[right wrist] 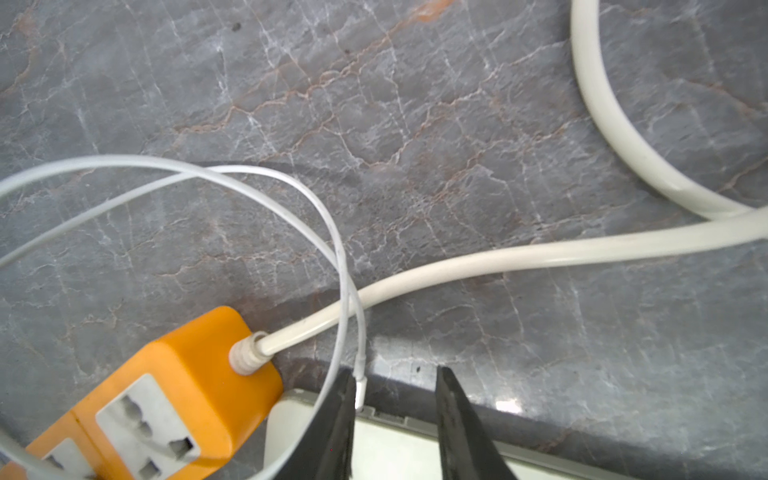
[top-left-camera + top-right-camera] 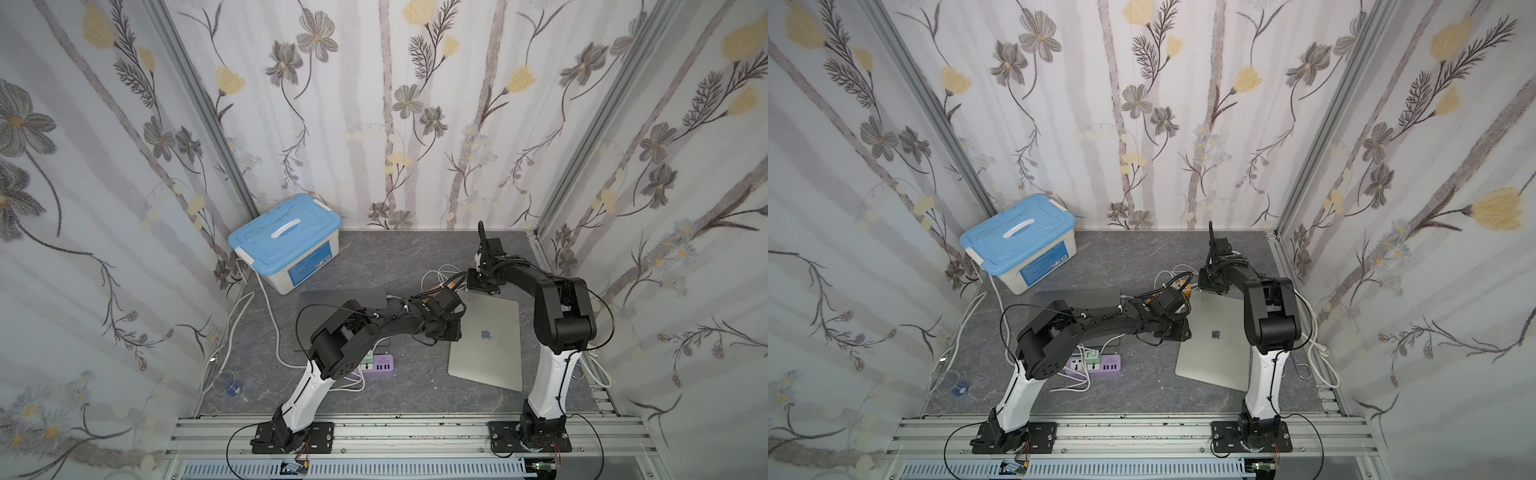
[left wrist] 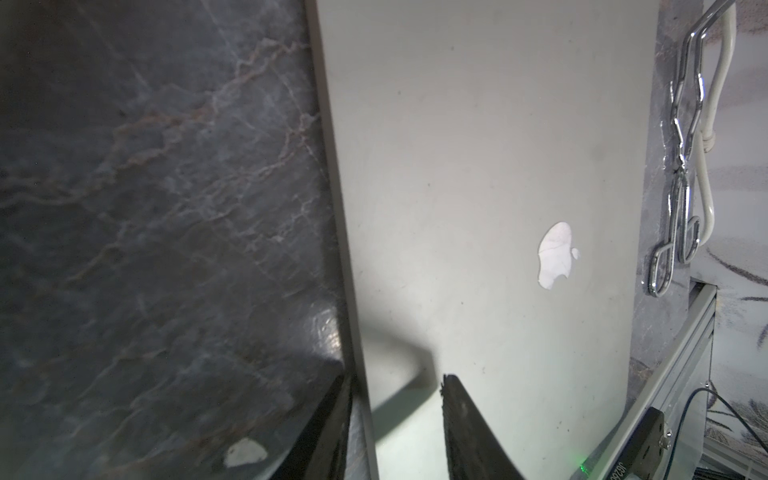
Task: Unplug the laptop charger
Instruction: Remove the charging cable from the laptop.
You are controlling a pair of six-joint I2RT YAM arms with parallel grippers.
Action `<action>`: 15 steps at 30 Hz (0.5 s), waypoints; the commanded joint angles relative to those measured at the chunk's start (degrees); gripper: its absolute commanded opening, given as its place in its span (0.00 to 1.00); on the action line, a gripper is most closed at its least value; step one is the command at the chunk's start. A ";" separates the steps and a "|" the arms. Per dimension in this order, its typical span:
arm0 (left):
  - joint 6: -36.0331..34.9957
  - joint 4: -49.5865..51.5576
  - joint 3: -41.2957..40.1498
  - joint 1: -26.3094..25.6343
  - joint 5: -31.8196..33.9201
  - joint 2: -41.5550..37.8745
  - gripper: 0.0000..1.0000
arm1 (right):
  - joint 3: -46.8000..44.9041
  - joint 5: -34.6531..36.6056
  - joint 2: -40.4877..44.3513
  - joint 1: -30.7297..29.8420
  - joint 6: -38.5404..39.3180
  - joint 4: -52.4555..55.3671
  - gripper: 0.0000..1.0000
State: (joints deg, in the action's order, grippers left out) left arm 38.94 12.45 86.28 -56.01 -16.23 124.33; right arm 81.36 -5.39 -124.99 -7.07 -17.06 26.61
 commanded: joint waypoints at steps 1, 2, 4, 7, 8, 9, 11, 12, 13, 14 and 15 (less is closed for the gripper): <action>-0.71 1.32 -0.11 -0.01 0.17 0.03 0.40 | 1.65 0.04 -0.91 -0.39 -0.86 0.64 0.34; -0.71 1.32 -0.14 0.02 0.16 0.04 0.40 | 2.41 0.03 -1.41 -0.56 -0.80 1.34 0.34; -0.70 1.19 -0.16 0.02 0.31 0.03 0.40 | 3.67 0.29 -2.14 -0.84 -1.02 2.66 0.34; -0.71 0.75 -0.30 0.02 0.26 0.12 0.40 | 4.65 1.04 -2.85 -1.45 -1.72 3.71 0.34; -0.62 0.51 -0.41 0.02 0.16 0.12 0.40 | 5.00 1.44 -3.13 -1.61 -1.99 4.30 0.34; -0.62 0.37 -0.57 0.02 0.07 0.12 0.40 | 5.29 1.97 -3.36 -1.78 -2.25 4.95 0.34; -0.68 0.04 -0.92 0.02 -0.10 -0.05 0.40 | 5.43 2.82 -3.59 -2.13 -2.83 5.85 0.33; -0.71 -0.19 -1.19 0.02 -0.16 -0.15 0.40 | 5.39 3.13 -3.50 -2.29 -3.20 6.01 0.33; -0.77 -0.38 -1.37 0.07 -0.30 -0.23 0.40 | 5.39 3.34 -3.54 -2.46 -3.61 6.16 0.33; -0.77 -0.65 -1.67 0.11 -0.51 -0.32 0.41 | 5.43 3.27 -3.59 -2.59 -4.00 6.27 0.33; -0.88 -0.97 -1.90 0.11 -0.72 -0.41 0.41 | 5.55 3.36 -3.66 -2.77 -4.48 6.54 0.32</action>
State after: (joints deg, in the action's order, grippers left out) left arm 38.81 10.28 85.10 -55.96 -16.62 124.11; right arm 86.30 -3.64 -128.29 -9.47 -19.66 32.23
